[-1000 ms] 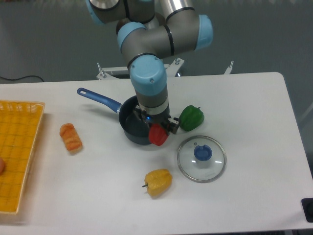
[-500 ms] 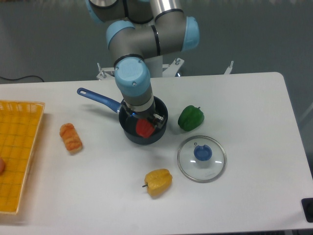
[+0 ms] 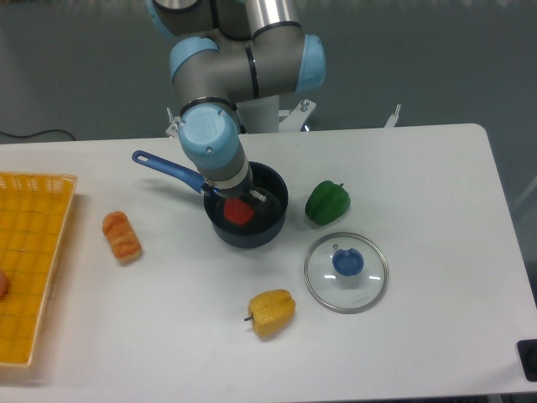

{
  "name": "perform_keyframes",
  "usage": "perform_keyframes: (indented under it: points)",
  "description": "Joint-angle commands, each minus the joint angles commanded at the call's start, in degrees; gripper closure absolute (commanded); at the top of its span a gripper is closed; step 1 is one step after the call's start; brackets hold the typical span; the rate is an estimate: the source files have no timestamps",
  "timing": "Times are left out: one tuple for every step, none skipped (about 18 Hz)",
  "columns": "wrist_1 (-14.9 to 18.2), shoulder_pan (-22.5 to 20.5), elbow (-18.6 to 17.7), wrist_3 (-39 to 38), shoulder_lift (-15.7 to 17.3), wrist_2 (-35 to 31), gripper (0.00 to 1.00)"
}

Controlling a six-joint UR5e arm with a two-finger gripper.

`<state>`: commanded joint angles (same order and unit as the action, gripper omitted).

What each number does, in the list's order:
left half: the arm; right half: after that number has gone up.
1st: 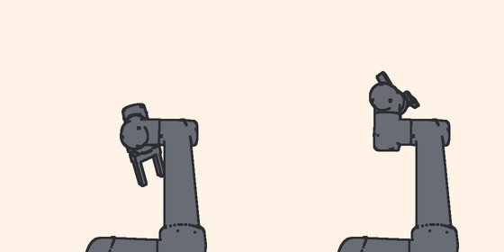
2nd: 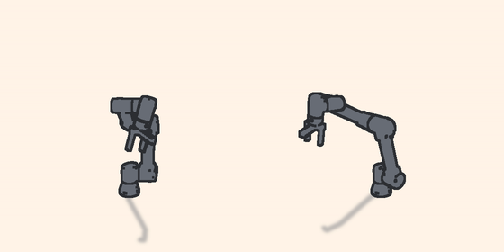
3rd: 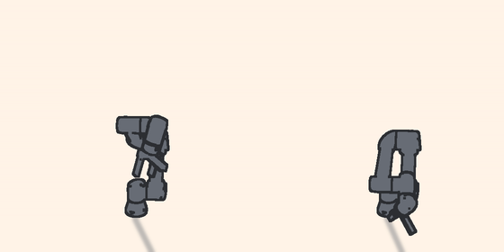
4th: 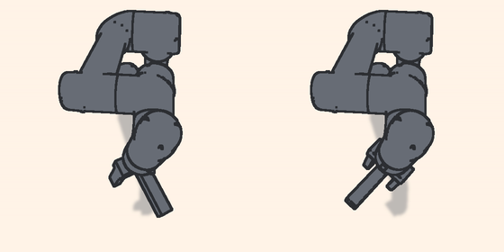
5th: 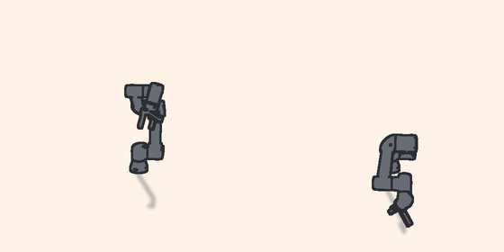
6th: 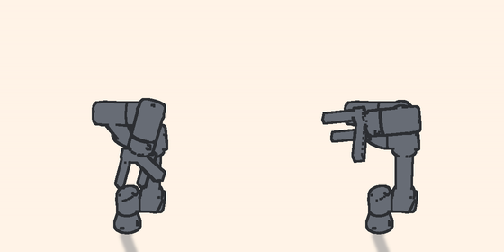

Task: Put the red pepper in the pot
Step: 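Lower the red pepper into the saucepan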

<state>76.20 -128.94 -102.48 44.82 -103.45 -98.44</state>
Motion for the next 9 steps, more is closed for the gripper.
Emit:
perform_keyframes:
  points:
    - [0.1,0.1,-0.1,0.1,0.1,0.0,0.39]
    - [0.0,0.2,-0.4,0.1,0.0,0.0,0.39]
    - [0.1,0.4,-0.4,0.1,-0.1,-0.3,0.39]
    - [0.1,0.8,-0.5,0.0,-0.3,-1.1,0.39]
    - [0.1,1.0,-0.5,0.0,-0.4,-1.9,0.39]
    - [0.1,1.0,-0.7,-0.1,-0.4,-2.0,0.39]
    - [0.0,1.0,-1.0,0.0,-0.4,-2.0,0.39]
    - [0.1,1.0,-1.1,0.0,-0.4,-2.3,0.39]
    - [0.0,1.1,-1.3,0.1,-0.5,-2.5,0.39]
